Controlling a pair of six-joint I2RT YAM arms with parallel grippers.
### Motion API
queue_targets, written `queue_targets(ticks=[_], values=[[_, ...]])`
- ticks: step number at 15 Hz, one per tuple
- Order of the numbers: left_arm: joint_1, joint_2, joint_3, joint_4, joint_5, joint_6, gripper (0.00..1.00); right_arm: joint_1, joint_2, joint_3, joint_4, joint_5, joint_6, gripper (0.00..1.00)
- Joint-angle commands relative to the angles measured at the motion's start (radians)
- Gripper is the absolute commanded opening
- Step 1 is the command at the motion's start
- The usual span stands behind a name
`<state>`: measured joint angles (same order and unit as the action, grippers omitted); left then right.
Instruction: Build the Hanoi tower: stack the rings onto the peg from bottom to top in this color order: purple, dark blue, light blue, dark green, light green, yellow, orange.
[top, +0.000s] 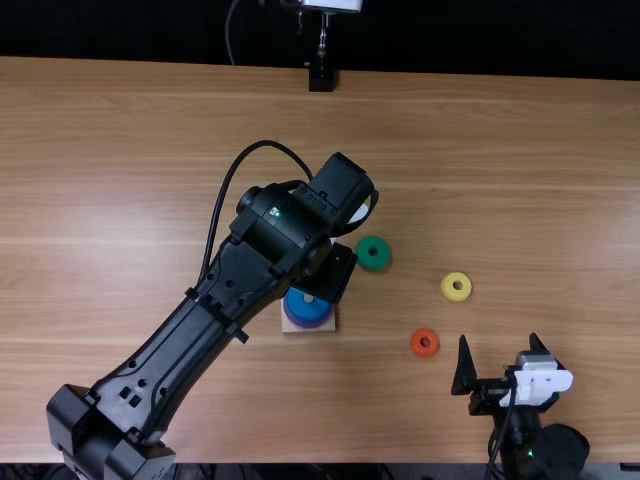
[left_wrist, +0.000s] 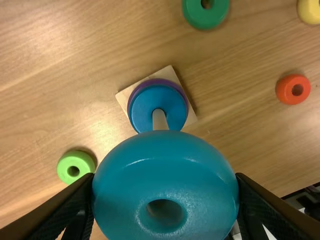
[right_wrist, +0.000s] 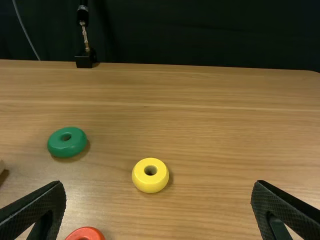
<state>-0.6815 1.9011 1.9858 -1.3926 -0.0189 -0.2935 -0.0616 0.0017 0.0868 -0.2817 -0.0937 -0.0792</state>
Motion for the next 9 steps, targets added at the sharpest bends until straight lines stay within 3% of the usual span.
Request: queue_targets(ticks=[1,7,8,9], values=[[-0.013,0.021,-0.024,0.001,0.004,-0.014,0.00,-0.015,-0.002,-0.071,-0.076,-0.013,0.006,1.00],[-0.015,0.046,-0.033,0.001,0.006,-0.010,0.00,-0.015,-0.002,-0.071,-0.076,-0.013,0.006,1.00],[-0.016,0.046,-0.031,0.003,0.008,-0.010,0.24,-0.015,-0.002,-0.071,-0.076,-0.013,0.006,1.00],[-0.016,0.047,-0.033,0.001,0.012,-0.010,0.68,-0.015,-0.002,-0.071,-0.076,-0.013,0.006,1.00]])
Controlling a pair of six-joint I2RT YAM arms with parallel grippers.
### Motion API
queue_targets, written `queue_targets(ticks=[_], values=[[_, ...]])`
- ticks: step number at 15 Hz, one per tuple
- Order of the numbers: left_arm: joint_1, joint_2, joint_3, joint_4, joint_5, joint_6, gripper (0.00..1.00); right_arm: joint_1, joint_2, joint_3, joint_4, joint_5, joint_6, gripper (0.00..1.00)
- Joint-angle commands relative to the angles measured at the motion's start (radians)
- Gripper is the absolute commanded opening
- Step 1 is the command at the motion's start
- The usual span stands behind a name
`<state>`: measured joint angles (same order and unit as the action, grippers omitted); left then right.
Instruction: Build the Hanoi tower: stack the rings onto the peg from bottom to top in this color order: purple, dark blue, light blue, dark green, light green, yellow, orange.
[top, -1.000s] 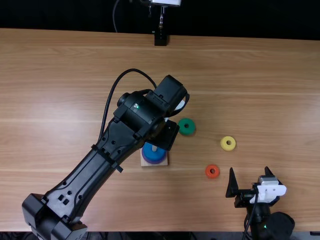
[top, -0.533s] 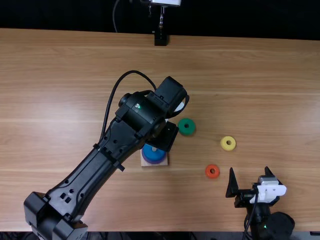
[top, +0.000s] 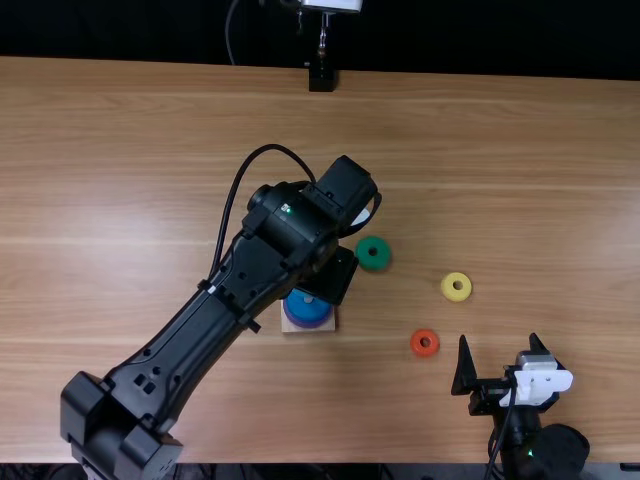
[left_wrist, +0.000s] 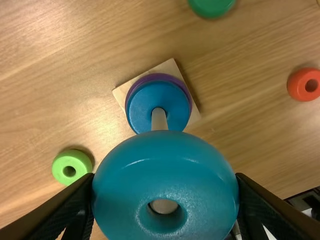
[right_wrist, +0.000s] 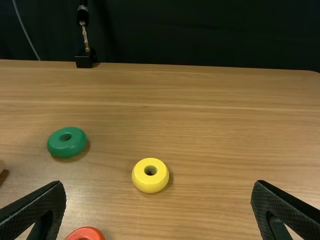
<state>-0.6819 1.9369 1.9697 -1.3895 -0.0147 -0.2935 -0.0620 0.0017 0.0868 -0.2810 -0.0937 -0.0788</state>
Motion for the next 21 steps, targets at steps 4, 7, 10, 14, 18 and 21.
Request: queue_targets(ticks=[4,7,10,14,18,21], values=[[-0.005,0.010,-0.017,-0.006,0.005,-0.008,1.00,-0.015,-0.002,-0.071,-0.077,-0.015,0.007,1.00],[0.001,0.002,0.000,0.000,-0.009,-0.003,1.00,-0.015,-0.002,-0.071,-0.077,-0.015,0.005,1.00],[0.042,-0.006,0.075,0.029,-0.007,-0.003,1.00,-0.015,-0.002,-0.071,-0.077,-0.013,0.007,1.00],[0.165,-0.136,0.035,0.230,-0.007,-0.001,1.00,-0.015,-0.002,-0.071,-0.077,-0.013,0.005,1.00],[0.323,-0.380,-0.278,0.453,-0.022,-0.003,1.00,-0.015,-0.002,-0.071,-0.077,-0.013,0.005,1.00],[0.423,-0.593,-0.565,0.749,-0.098,-0.010,1.00,-0.015,-0.002,-0.071,-0.077,-0.013,0.005,1.00]])
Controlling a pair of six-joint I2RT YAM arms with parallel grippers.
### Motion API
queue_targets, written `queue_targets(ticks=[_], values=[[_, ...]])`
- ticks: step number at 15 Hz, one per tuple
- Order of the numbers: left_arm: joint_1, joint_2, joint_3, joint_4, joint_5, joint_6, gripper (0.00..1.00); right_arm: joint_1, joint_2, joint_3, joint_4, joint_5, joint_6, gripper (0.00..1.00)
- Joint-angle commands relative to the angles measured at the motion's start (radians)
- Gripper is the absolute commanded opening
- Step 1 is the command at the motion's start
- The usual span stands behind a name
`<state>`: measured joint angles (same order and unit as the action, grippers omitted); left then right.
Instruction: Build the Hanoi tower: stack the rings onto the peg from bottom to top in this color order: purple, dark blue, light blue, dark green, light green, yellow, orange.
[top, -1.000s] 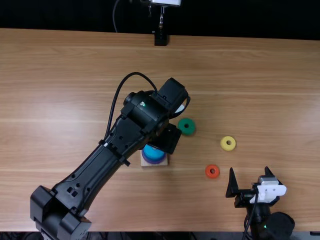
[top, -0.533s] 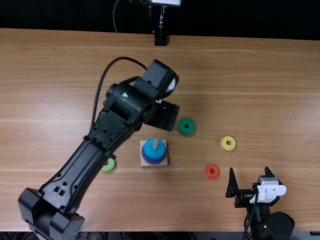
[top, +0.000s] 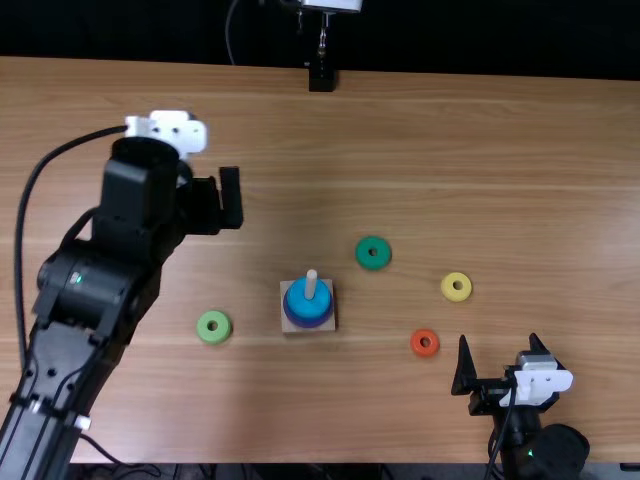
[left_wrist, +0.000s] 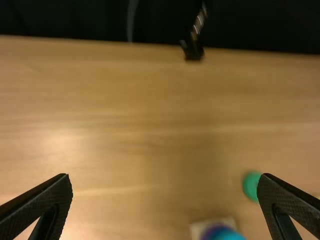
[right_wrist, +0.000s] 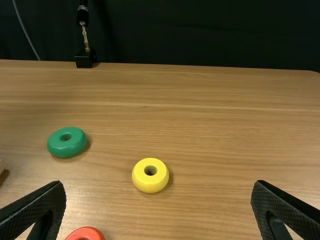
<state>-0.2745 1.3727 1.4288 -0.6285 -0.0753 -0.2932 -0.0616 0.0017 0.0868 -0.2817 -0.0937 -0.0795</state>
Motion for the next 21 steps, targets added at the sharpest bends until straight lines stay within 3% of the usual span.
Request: queue_targets(ticks=[1,5,9,14,18,19,21], values=[[0.041,-0.093,-0.114,0.074,-0.042,-0.011,1.00,-0.015,-0.002,-0.071,-0.076,-0.013,0.006,1.00],[0.126,-0.353,-0.469,0.220,-0.042,-0.007,1.00,-0.015,-0.002,-0.071,-0.076,-0.013,0.006,1.00],[0.193,-0.643,-0.858,0.356,-0.024,-0.001,1.00,-0.015,-0.002,-0.071,-0.076,-0.013,0.006,1.00],[0.199,-0.968,-1.206,0.409,-0.024,-0.003,1.00,-0.015,-0.002,-0.071,-0.076,-0.013,0.006,1.00],[0.195,-1.210,-1.358,0.408,-0.017,-0.001,1.00,-0.015,-0.002,-0.071,-0.076,-0.013,0.006,1.00],[0.195,-1.235,-1.377,0.406,0.007,0.006,1.00,-0.015,-0.002,-0.071,-0.076,-0.013,0.006,1.00],[0.195,-1.244,-1.417,0.408,0.108,0.045,1.00,-0.015,-0.002,-0.071,-0.076,-0.013,0.008,1.00]])
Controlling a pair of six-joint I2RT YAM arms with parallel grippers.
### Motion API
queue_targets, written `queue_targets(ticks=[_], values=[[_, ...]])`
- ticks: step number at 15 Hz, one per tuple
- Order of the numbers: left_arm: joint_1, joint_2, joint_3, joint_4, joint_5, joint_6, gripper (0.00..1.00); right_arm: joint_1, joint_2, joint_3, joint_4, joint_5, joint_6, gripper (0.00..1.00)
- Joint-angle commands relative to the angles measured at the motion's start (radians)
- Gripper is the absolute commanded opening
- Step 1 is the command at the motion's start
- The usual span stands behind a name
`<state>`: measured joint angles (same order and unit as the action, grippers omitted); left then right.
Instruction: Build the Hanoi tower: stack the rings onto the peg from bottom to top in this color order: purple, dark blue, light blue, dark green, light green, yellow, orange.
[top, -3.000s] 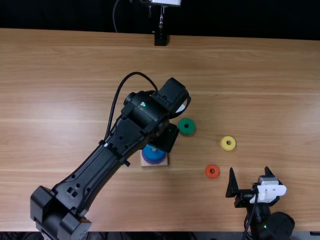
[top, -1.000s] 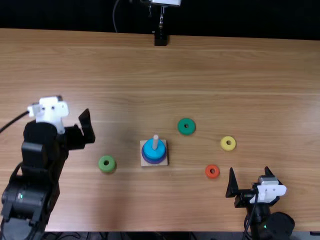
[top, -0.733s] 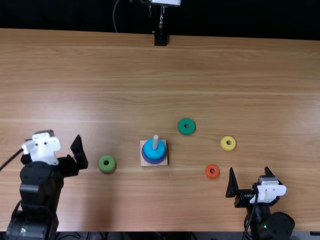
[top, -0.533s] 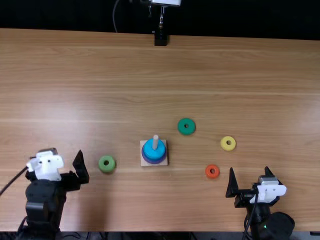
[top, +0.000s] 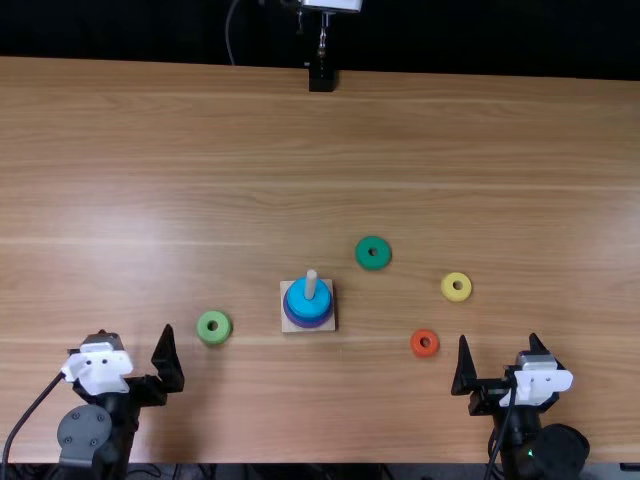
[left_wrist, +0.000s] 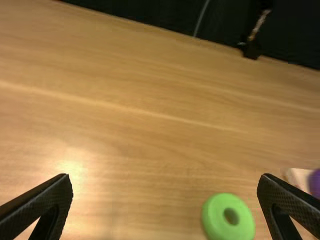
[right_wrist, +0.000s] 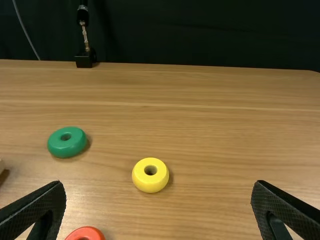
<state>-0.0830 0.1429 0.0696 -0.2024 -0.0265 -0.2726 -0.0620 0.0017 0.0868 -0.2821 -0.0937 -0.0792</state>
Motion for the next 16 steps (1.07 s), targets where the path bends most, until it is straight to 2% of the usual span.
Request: queue_targets(ticks=[1,4,6,8,10,13,14,16], values=[[0.009,-0.022,-0.062,-0.020,0.063,0.055,1.00,-0.015,-0.002,-0.071,-0.076,-0.013,0.007,1.00],[0.006,-0.120,-0.070,-0.035,0.052,0.083,1.00,-0.015,-0.002,-0.071,-0.076,-0.013,0.006,1.00],[0.003,-0.143,-0.070,-0.050,0.019,0.090,1.00,-0.015,-0.002,-0.071,-0.076,-0.013,0.006,1.00],[0.000,-0.143,-0.070,-0.164,0.003,0.138,1.00,-0.015,-0.002,-0.071,-0.076,-0.013,0.006,1.00],[0.002,-0.143,-0.070,-0.256,0.004,0.168,1.00,-0.015,-0.002,-0.071,-0.076,-0.013,0.006,1.00],[0.002,-0.143,-0.070,-0.265,0.004,0.162,1.00,-0.015,-0.002,-0.071,-0.076,-0.013,0.006,1.00],[0.002,-0.143,-0.070,-0.273,0.017,0.157,1.00,-0.015,-0.002,-0.071,-0.076,-0.013,0.006,1.00],[0.003,-0.143,-0.070,-0.274,0.017,0.157,1.00,-0.015,-0.002,-0.071,-0.076,-0.013,0.006,1.00]])
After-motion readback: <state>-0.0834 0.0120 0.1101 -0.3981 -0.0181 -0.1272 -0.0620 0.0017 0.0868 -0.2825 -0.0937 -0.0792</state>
